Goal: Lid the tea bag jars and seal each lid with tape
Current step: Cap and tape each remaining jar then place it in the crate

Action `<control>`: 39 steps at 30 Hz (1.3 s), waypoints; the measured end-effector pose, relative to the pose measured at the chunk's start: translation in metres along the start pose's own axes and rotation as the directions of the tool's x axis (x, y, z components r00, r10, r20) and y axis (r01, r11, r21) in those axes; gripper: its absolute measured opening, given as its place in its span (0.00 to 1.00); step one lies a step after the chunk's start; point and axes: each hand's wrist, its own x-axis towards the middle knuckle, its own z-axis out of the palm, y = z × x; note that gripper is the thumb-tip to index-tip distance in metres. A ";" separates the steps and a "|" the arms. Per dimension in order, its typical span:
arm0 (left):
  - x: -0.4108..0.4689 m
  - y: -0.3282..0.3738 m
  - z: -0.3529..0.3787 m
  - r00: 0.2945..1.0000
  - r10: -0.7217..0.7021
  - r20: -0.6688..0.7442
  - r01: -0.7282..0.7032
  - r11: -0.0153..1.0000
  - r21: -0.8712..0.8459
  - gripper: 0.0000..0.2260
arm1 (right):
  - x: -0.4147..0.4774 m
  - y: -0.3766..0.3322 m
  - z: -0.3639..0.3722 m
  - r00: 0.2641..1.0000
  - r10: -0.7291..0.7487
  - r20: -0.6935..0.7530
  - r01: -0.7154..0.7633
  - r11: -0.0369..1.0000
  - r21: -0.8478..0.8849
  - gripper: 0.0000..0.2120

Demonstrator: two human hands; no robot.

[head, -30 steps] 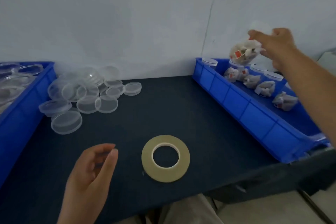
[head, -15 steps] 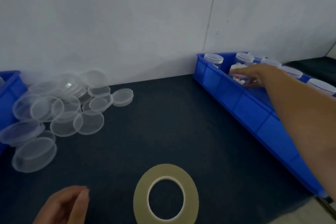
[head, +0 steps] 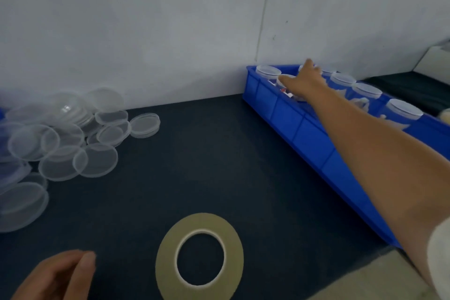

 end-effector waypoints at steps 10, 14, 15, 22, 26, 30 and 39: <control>-0.040 0.054 -0.021 0.946 0.202 0.252 -0.263 0.935 0.237 0.06 | -0.285 -0.044 -0.022 0.656 -0.752 -0.064 0.704 0.579 0.411 0.10; -0.058 0.063 -0.032 0.910 0.292 0.295 -0.362 0.906 0.221 0.12 | -0.403 -0.031 0.034 0.697 -0.711 0.088 0.440 0.522 0.731 0.24; -0.063 0.066 -0.035 0.902 0.325 0.286 -0.389 0.898 0.207 0.12 | -0.431 -0.031 0.053 0.736 -0.657 0.163 0.285 0.519 0.806 0.26; -0.062 0.084 -0.096 0.855 0.447 0.262 -0.515 0.786 0.342 0.10 | -0.491 -0.030 0.112 0.649 -0.675 0.351 0.065 0.509 0.858 0.34; -0.009 0.130 -0.176 0.771 0.633 -0.062 -0.528 0.691 0.493 0.07 | -0.477 -0.021 0.119 0.623 -0.669 0.406 -0.041 0.490 0.871 0.35; 0.066 0.173 -0.263 0.540 0.750 -0.382 -0.269 0.584 0.766 0.20 | -0.476 -0.018 0.121 0.602 -0.681 0.417 0.054 0.555 0.830 0.33; 0.145 0.156 -0.320 0.852 0.384 -0.355 0.159 0.457 0.875 0.36 | -0.482 -0.024 0.115 0.609 -0.678 0.411 0.153 0.609 0.778 0.28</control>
